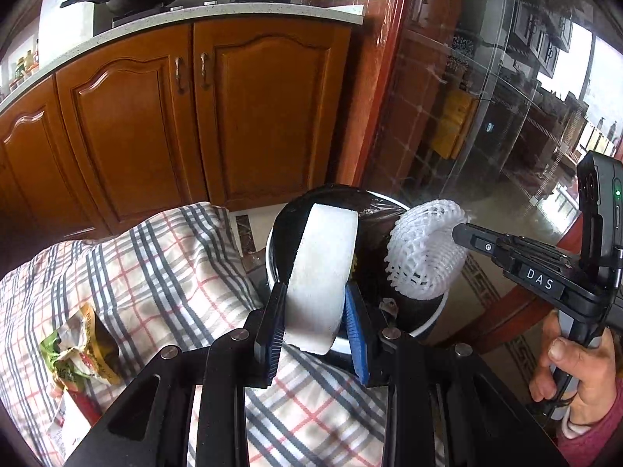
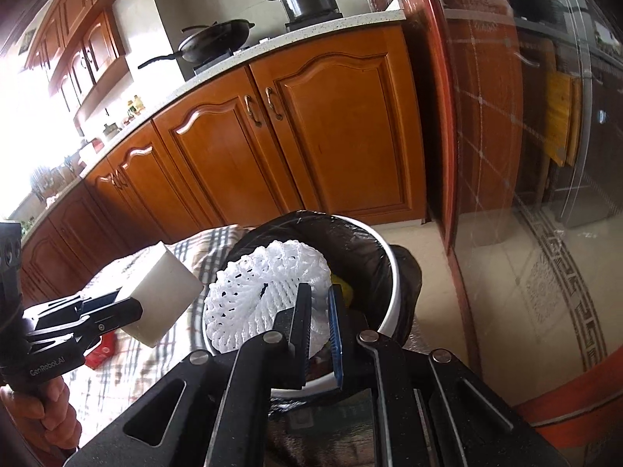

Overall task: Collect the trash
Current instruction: 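Carry the sponge with the left tool while the right tool carries the white net to the bin, then open both tools over the bin to drop the sponge and net, then move both open tools back toward the table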

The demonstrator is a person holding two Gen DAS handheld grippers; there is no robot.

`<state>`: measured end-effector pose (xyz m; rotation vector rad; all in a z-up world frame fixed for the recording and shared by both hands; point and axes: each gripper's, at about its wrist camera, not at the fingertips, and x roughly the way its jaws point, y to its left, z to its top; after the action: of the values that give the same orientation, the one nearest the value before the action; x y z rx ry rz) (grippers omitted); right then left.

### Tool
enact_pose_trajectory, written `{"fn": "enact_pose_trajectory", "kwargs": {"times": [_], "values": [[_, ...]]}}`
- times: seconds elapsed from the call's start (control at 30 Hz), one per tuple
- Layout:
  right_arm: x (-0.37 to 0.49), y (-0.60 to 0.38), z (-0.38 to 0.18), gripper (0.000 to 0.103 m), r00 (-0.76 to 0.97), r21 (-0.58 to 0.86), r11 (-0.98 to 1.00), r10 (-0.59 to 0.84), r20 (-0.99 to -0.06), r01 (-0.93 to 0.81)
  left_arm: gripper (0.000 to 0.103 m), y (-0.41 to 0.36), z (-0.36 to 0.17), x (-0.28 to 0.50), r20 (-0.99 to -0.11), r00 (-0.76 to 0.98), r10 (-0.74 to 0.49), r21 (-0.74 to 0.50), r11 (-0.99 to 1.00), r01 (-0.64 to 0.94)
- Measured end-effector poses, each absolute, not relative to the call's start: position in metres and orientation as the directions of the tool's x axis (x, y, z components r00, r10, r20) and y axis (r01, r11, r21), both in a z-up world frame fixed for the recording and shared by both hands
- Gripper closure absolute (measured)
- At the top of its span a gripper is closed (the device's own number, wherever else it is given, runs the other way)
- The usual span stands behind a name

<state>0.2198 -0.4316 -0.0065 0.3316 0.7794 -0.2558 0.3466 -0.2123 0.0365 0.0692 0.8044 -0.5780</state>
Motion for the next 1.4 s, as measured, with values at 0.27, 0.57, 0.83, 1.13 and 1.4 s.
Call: {"fn": "enact_pose_trajectory", "kwargs": {"times": [0.27, 0.57, 0.83, 1.13, 1.4], "values": [[0.243, -0.434, -0.016, 0.094, 0.618, 0.109, 0.937, -0.129, -0.775, 0.332, 0.075, -0.243, 0.025, 0.373, -0.735, 0.513, -0.444, -0.151, 0.844, 0.515], [0.255, -0.439, -0.028, 0.089, 0.579, 0.097, 0.942, -0.114, -0.807, 0.321, 0.066, -0.258, 0.006, 0.39, -0.769, 0.466, -0.437, -0.171, 0.844, 0.509], [0.244, -0.447, -0.024, 0.054, 0.619, 0.163, 0.92, -0.101, -0.779, 0.356, 0.052, -0.245, 0.008, 0.382, -0.75, 0.483, -0.452, -0.187, 0.845, 0.5], [0.219, -0.437, -0.015, 0.031, 0.705, 0.273, 0.896, -0.06, -0.706, 0.35, 0.044, -0.194, 0.007, 0.344, -0.687, 0.544, -0.482, -0.242, 0.857, 0.455], [0.209, -0.402, -0.018, 0.03, 0.734, 0.34, 0.891, 0.013, -0.679, 0.299, 0.044, -0.14, -0.006, 0.306, -0.683, 0.578, -0.447, -0.253, 0.887, 0.387]]}}
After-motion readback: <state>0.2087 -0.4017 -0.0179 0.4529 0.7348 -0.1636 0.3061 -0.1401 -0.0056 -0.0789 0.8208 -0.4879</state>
